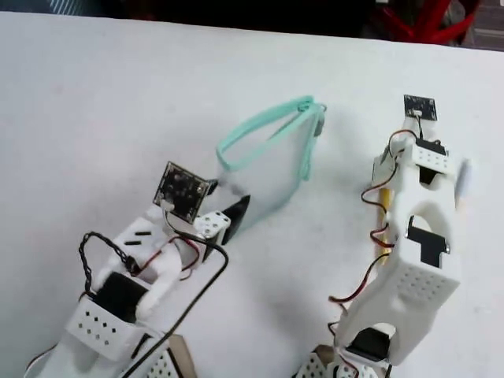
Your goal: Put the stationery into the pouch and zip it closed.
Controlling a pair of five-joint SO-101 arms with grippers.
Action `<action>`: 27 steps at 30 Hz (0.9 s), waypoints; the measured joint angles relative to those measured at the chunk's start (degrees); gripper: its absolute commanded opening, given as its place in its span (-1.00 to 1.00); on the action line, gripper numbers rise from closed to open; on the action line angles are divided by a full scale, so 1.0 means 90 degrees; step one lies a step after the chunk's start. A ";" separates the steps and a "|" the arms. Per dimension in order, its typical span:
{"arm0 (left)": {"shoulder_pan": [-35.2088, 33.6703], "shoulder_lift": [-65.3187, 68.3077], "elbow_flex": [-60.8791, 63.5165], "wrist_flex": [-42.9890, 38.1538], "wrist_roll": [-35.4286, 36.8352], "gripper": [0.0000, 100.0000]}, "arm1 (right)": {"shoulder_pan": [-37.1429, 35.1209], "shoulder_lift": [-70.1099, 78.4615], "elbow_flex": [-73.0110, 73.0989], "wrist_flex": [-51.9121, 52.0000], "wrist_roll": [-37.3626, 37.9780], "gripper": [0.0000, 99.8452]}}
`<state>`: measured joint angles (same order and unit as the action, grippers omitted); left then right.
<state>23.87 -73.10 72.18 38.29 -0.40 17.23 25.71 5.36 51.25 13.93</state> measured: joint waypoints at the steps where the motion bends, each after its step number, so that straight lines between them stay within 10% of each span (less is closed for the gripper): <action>1: 0.0000 0.0000 0.0000 0.0010 0.0000 -0.58 | 0.0000 0.0000 0.0000 0.0000 0.0000 -0.96; 27: 0.0000 0.0000 0.0000 0.0010 0.0821 -0.58 | -0.0010 0.0000 0.0010 -0.0088 0.0000 -0.96</action>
<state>23.87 -73.10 72.18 38.37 6.99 17.14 25.71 5.45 50.46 13.93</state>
